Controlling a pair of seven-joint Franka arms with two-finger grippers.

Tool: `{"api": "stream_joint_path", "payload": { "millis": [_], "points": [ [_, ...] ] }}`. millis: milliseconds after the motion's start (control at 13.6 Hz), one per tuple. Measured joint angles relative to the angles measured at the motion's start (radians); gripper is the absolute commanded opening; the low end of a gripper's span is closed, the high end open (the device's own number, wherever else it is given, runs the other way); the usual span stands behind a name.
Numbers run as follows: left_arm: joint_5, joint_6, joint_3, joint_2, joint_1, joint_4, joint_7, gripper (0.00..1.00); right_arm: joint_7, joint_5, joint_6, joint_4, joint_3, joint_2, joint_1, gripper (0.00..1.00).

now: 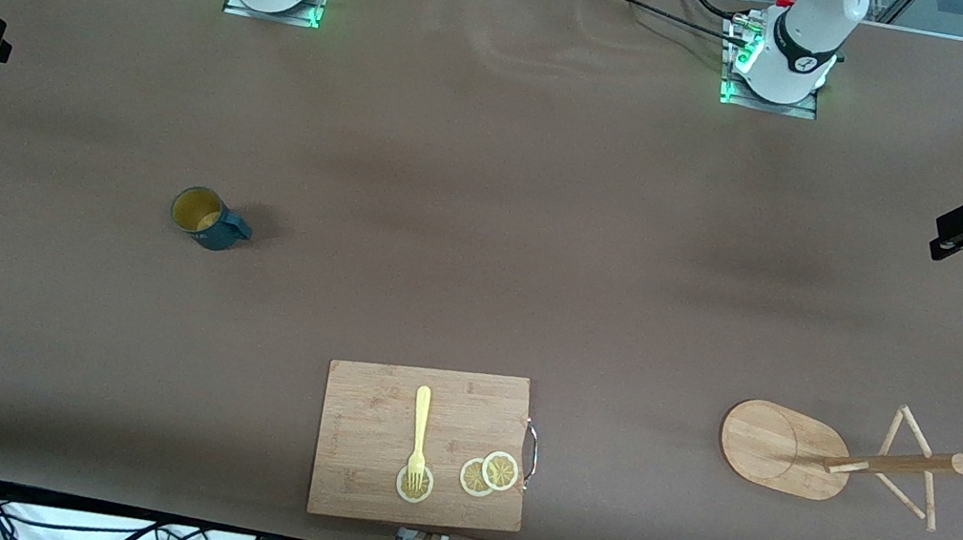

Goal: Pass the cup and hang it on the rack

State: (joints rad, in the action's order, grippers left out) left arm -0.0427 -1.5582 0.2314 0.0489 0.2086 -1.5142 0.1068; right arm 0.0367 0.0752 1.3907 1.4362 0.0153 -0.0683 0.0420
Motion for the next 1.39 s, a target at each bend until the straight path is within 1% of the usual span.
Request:
{"api": "stream_joint_path", "payload": {
  "millis": [293,660,953,1173,1393],
  "points": [
    [0.000,0.000,0.000,0.000,0.000,0.000,0.000,1.00,0.000,0.000,0.034,0.000,0.006,-0.025,0.000,1.00],
    [0.000,0.000,0.000,0.000,0.000,0.000,0.000,1.00,-0.001,0.003,0.039,0.001,0.008,-0.055,0.001,1.00],
    [0.000,0.000,0.000,0.000,0.000,0.000,0.000,1.00,-0.001,0.005,0.050,0.002,0.008,-0.130,0.001,1.00],
    [0.000,0.000,0.000,0.000,0.000,0.000,0.000,1.00,-0.001,0.003,0.079,0.003,0.007,-0.173,0.002,1.00],
    [0.000,0.000,0.000,0.000,0.000,0.000,0.000,1.00,-0.002,0.001,0.124,0.004,0.001,-0.240,-0.006,1.00]
  ]
}}
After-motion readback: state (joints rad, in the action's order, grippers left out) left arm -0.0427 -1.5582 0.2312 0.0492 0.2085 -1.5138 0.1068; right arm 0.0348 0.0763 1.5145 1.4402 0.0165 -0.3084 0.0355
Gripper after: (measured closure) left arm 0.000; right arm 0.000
